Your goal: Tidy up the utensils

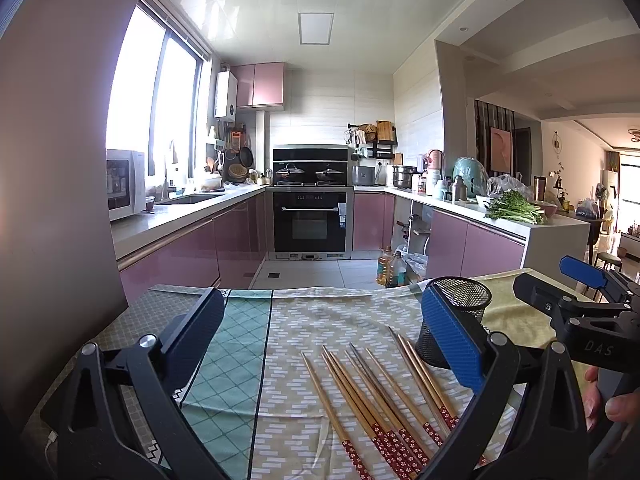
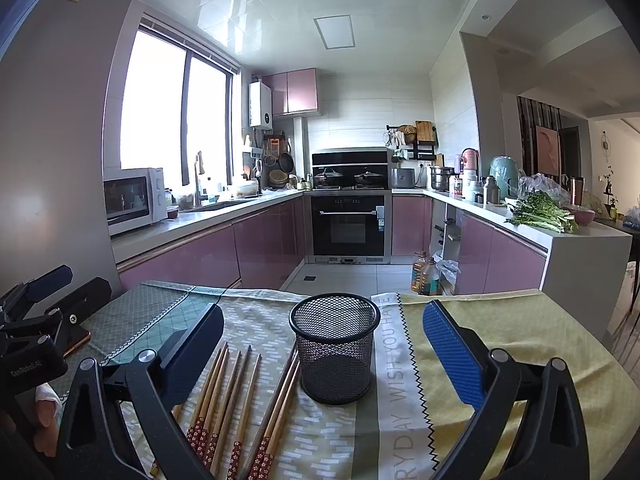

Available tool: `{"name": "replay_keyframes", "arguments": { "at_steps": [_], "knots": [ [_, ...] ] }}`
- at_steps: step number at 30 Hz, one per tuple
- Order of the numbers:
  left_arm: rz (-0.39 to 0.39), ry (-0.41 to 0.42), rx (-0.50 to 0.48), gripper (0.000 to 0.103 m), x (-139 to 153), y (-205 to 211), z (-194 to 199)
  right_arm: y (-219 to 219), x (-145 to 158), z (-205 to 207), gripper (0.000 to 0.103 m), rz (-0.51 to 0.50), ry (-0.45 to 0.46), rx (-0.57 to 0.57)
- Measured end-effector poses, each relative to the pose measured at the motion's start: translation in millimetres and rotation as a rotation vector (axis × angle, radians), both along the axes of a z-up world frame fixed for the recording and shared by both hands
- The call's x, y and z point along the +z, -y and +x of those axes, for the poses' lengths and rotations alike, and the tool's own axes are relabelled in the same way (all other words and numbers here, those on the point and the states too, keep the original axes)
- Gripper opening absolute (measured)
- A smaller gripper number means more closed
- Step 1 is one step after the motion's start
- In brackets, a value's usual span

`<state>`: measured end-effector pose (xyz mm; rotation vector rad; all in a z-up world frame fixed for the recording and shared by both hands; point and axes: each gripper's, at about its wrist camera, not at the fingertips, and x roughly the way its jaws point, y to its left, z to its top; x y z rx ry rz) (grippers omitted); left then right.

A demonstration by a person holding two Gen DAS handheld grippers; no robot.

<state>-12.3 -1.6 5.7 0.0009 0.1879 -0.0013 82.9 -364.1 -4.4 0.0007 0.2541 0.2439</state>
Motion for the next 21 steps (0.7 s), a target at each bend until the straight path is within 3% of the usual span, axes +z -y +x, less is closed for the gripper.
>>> {"name": "replay_keyframes", "arguments": {
  "at_steps": [21],
  "knots": [
    [-0.002, 0.003, 0.000, 0.097, 1.1, -0.2, -0.1, 1.3, -1.5, 3.8, 0.097, 0.008, 0.000, -0.003]
  ]
}}
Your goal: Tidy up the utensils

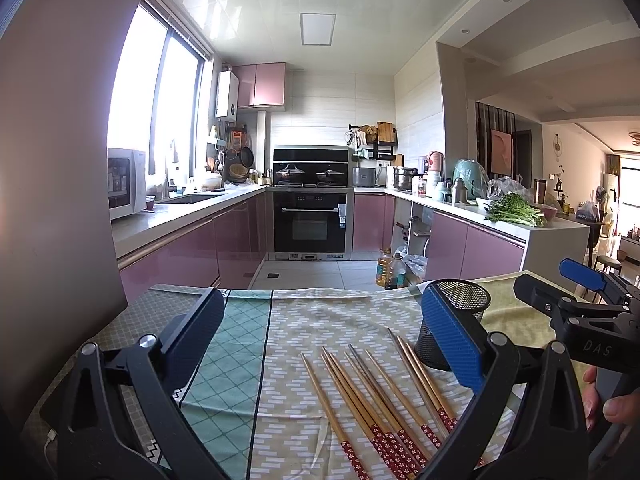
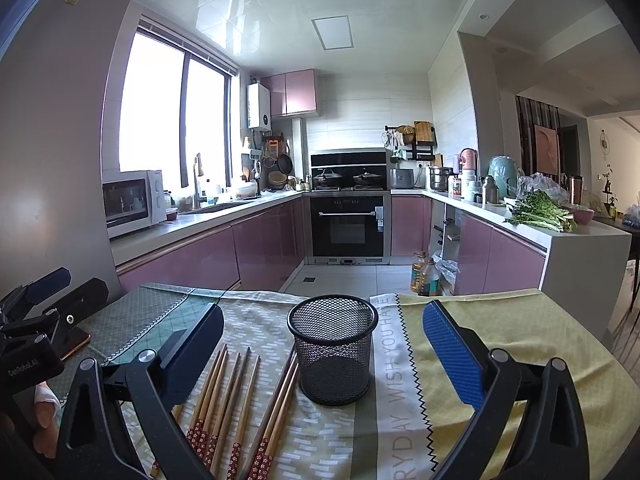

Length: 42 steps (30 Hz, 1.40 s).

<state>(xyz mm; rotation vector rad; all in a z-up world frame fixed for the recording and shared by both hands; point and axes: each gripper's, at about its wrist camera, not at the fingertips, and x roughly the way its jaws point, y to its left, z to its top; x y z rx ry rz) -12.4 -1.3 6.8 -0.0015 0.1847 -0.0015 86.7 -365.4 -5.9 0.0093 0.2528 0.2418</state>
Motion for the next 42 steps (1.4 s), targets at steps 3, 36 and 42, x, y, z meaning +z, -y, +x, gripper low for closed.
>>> {"name": "replay_keyframes", "arguments": {
  "at_steps": [3, 36, 42],
  "knots": [
    [0.001, 0.001, 0.001, 0.097, 0.0, 0.5, 0.1, 0.2, 0.0, 0.7, 0.097, 0.000, 0.000, 0.001],
    [0.002, -0.001, 0.000, 0.097, 0.0, 0.2, 0.0, 0.9, 2.7, 1.4, 0.097, 0.009, 0.001, 0.000],
    [0.001, -0.004, 0.003, 0.097, -1.6, 1.3, 0.3, 0.5, 2.8, 2.5, 0.097, 0.009, -0.002, 0.001]
  ]
}}
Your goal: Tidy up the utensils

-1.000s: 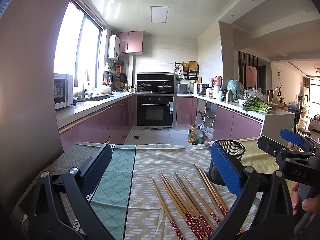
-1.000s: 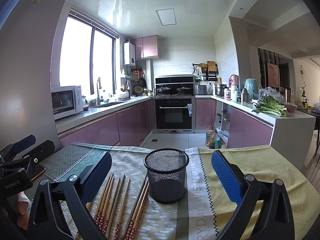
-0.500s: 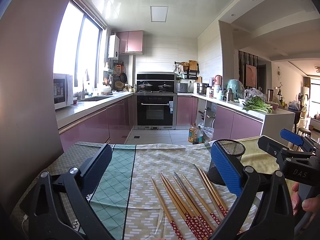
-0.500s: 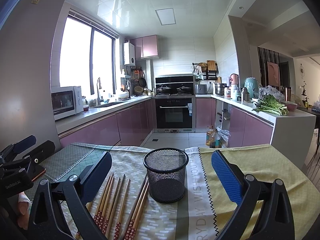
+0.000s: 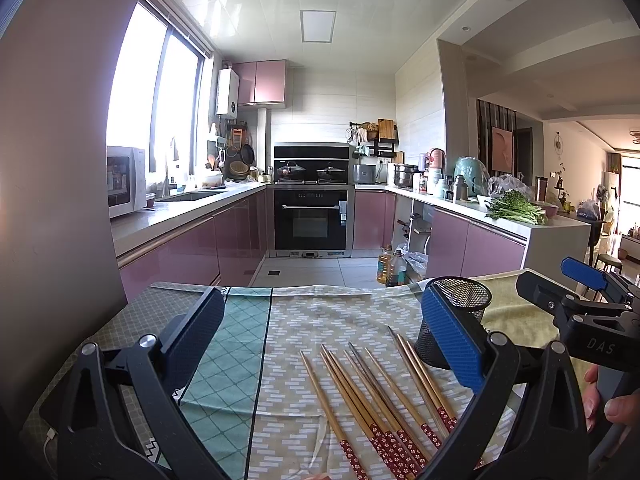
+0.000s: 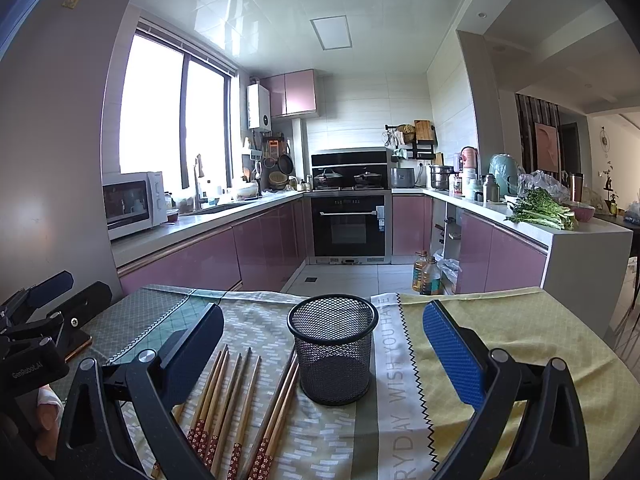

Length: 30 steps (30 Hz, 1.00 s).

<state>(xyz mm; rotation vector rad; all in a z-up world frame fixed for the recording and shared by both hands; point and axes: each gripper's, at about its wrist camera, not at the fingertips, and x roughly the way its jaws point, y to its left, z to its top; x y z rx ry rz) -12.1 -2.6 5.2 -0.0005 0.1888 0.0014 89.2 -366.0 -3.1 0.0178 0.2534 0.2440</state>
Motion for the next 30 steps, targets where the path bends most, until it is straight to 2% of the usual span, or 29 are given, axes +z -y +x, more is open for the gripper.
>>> {"name": "replay_keyframes", "arguments": {
  "at_steps": [30],
  "knots": [
    [-0.002, -0.064, -0.017, 0.097, -6.3, 3.3, 6.6, -0.2, -10.3, 2.9, 0.097, 0.009, -0.046, 0.044]
  ]
}}
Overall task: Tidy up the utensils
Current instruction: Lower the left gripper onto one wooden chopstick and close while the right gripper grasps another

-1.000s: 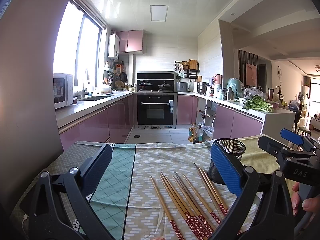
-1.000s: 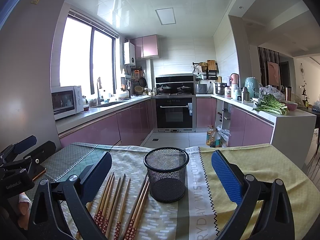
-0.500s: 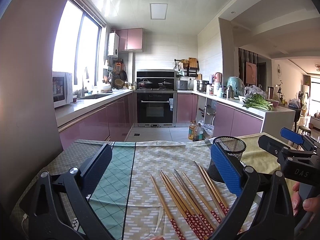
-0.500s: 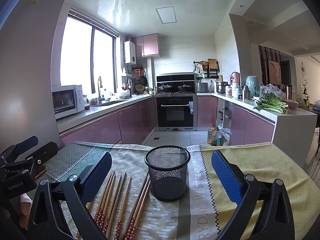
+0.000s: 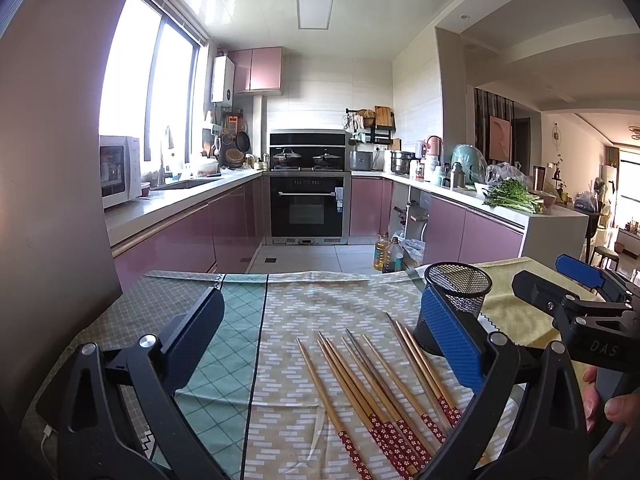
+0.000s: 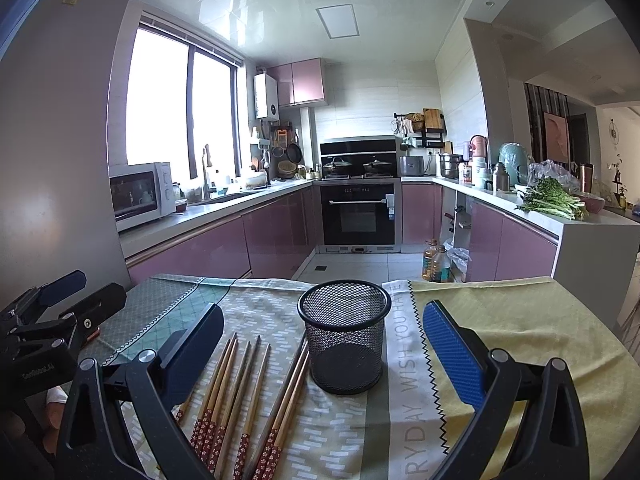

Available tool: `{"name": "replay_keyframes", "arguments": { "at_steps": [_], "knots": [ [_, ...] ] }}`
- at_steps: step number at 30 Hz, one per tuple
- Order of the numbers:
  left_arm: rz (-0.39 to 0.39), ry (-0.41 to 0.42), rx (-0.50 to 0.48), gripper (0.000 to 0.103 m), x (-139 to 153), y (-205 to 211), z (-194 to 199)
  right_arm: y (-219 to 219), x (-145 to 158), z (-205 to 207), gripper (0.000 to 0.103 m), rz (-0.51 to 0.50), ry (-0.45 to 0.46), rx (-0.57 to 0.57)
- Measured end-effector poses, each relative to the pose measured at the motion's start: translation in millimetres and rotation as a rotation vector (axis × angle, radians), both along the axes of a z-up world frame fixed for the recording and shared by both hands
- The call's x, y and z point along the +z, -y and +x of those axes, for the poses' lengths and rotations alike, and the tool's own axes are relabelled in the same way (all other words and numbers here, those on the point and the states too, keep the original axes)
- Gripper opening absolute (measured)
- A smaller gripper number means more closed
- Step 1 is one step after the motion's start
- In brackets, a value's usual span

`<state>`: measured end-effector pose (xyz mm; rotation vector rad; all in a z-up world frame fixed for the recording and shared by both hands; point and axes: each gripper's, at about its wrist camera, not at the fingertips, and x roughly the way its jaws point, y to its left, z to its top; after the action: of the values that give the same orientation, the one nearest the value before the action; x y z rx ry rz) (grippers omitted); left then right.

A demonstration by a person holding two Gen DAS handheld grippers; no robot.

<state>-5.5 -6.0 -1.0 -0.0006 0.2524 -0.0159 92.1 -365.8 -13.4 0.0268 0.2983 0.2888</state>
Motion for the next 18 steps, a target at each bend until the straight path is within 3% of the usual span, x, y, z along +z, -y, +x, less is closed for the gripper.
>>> {"name": "replay_keyframes", "arguments": {
  "at_steps": [8, 12, 18],
  "knots": [
    [0.001, -0.046, -0.012, 0.097, -5, -2, 7, -5, -10, 6, 0.097, -0.013, -0.073, 0.065],
    [0.010, -0.108, -0.021, 0.097, -13, -6, 17, -10, -21, 11, 0.096, -0.046, -0.134, 0.103],
    [0.025, -0.240, -0.041, 0.085, -37, -12, 37, -22, -42, 22, 0.077, -0.111, -0.246, 0.159]
  ]
}}
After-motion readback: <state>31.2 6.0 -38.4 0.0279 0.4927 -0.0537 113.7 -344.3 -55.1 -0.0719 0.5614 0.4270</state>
